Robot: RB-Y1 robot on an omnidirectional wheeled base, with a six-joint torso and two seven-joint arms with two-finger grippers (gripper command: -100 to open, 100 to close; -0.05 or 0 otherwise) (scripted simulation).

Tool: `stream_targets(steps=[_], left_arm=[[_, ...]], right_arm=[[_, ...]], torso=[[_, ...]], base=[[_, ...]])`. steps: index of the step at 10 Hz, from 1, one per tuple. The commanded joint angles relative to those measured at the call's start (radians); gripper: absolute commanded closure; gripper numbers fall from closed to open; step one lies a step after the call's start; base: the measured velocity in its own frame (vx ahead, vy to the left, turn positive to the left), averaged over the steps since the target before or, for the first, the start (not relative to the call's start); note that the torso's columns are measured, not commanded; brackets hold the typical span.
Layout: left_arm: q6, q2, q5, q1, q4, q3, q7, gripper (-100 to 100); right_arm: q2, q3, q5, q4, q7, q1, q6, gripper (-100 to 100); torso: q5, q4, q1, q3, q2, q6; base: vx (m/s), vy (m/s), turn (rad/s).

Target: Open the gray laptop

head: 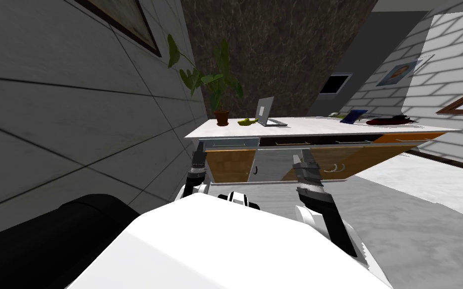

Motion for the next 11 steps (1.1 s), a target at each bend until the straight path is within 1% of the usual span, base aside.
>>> stream_targets(steps=[1,2,3,4,5,6,7,8,9,11], left_arm=[[0.000,0.000,0.000,0.000,0.000,0.000,0.000,0],[0.000,0.000,0.000,0.000,0.000,0.000,0.000,0],[0.000,0.000,0.000,0.000,0.000,0.000,0.000,0],[0.000,0.000,0.000,0.000,0.000,0.000,0.000,0],[0.000,0.000,0.000,0.000,0.000,0.000,0.000,0],[0.000,0.000,0.000,0.000,0.000,0.000,0.000,0],[0.000,0.000,0.000,0.000,0.000,0.000,0.000,0],[0.000,0.000,0.000,0.000,0.000,0.000,0.000,0],[0.000,0.000,0.000,0.000,0.000,0.000,0.000,0],[0.000,0.000,0.000,0.000,0.000,0.000,0.000,0]], right_arm=[[-0.069,-0.020,0.033,0.010,-0.008,-0.017,0.023,-100],[-0.098,-0.033,0.057,0.017,-0.013,-0.031,0.039,-100],[-0.108,-0.033,0.057,0.017,-0.013,-0.031,0.039,-100],[-0.147,-0.046,0.081,0.024,-0.017,-0.044,0.055,-100],[-0.174,-0.059,0.106,0.031,-0.021,-0.058,0.072,-100],[-0.189,-0.059,0.106,0.031,-0.021,-0.058,0.072,-100],[-0.227,-0.072,0.132,0.039,-0.025,-0.072,0.090,-100],[-0.256,-0.085,0.157,0.047,-0.028,-0.086,0.108,-100],[-0.272,-0.085,0.157,0.047,-0.028,-0.086,0.108,-100],[-0.339,-0.109,0.208,0.065,-0.034,-0.112,0.145,-100]], torso=[[0.000,0.001,0.000,0.001,0.002,0.000],[0.000,0.001,0.001,0.002,0.003,0.000],[0.000,0.001,0.001,0.002,0.003,0.000],[0.000,0.001,0.000,0.002,0.003,0.000],[0.000,0.001,0.000,0.001,0.002,0.000],[0.000,0.001,0.001,0.001,0.002,0.000],[0.000,0.000,0.000,0.001,0.001,0.000],[0.000,0.000,0.000,0.001,0.001,0.000],[0.000,0.001,0.000,0.001,0.002,0.000],[0.000,0.001,0.000,0.001,0.002,0.000]], base=[[-0.022,0.024,-0.003],[-0.038,0.036,-0.006],[-0.033,0.028,-0.002],[-0.029,0.023,-0.005],[-0.027,0.040,-0.005],[-0.015,0.033,-0.005],[-0.011,0.029,-0.001],[-0.010,0.041,0.003],[-0.004,0.033,0.001],[-0.001,0.034,0.016]])
